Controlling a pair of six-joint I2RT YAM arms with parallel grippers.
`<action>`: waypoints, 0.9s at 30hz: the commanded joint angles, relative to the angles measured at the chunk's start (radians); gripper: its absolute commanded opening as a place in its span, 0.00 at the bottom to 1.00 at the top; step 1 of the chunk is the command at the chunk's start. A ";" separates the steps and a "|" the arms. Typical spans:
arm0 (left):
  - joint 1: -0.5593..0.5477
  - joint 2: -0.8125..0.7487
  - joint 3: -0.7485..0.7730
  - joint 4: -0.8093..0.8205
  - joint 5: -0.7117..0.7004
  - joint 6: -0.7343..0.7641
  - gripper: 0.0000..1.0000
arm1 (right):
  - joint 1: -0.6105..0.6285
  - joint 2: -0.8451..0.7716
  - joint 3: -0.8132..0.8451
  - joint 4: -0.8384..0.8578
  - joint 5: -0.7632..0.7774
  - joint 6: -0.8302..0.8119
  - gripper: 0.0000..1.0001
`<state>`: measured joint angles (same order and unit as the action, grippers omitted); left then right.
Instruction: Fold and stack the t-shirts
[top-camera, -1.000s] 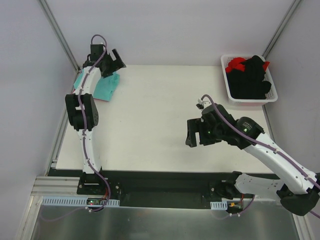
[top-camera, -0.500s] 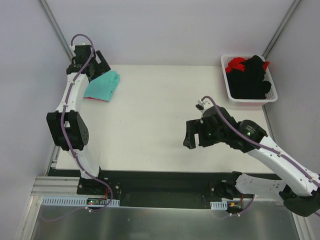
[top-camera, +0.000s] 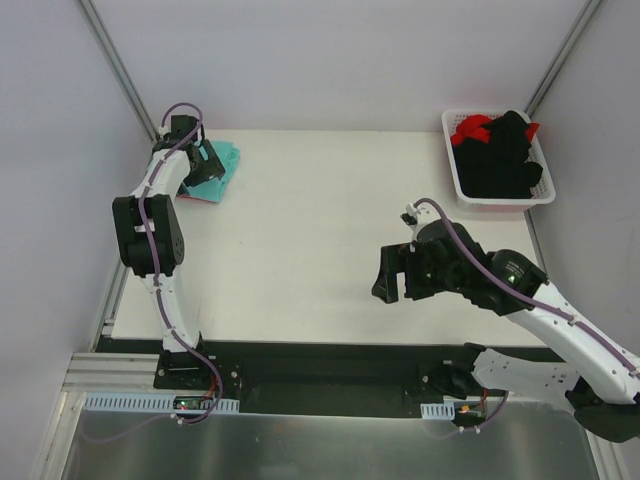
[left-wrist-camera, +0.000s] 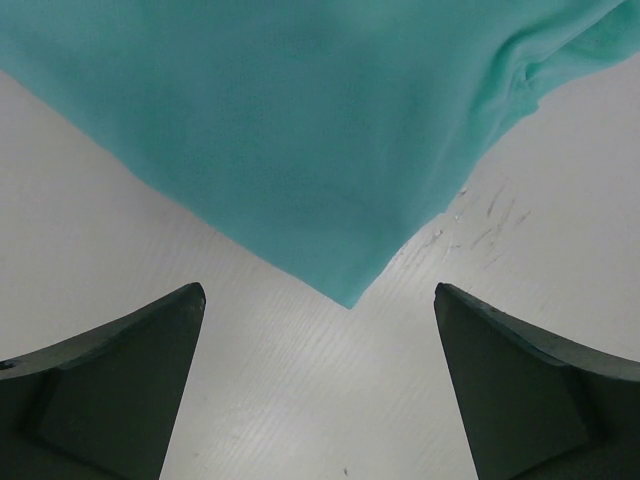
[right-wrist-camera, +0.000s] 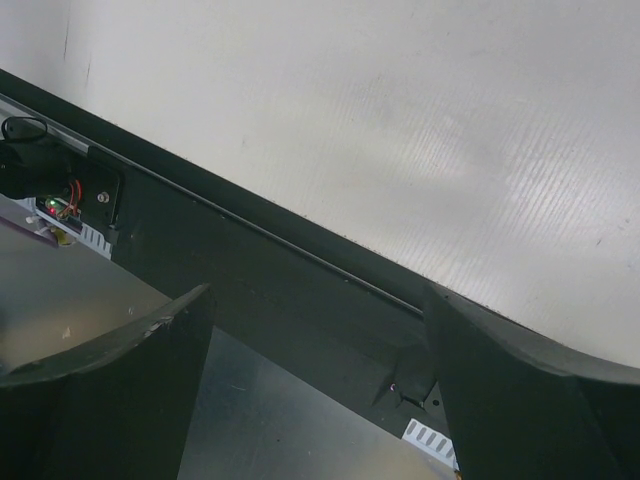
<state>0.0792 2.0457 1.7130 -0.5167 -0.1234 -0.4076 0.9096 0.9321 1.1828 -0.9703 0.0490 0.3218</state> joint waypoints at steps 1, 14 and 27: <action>-0.001 0.056 0.062 -0.058 -0.076 0.021 0.99 | 0.008 -0.012 -0.002 0.007 0.014 0.011 0.88; 0.001 0.067 0.073 -0.144 0.000 -0.025 0.99 | 0.006 -0.022 -0.009 0.015 0.012 0.010 0.88; -0.335 -0.655 -0.488 -0.089 0.021 -0.140 0.99 | 0.003 0.247 0.069 0.123 0.176 -0.087 0.93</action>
<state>-0.1154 1.5799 1.3949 -0.6083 -0.1074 -0.4812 0.9115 1.0943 1.1763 -0.9264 0.1421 0.2855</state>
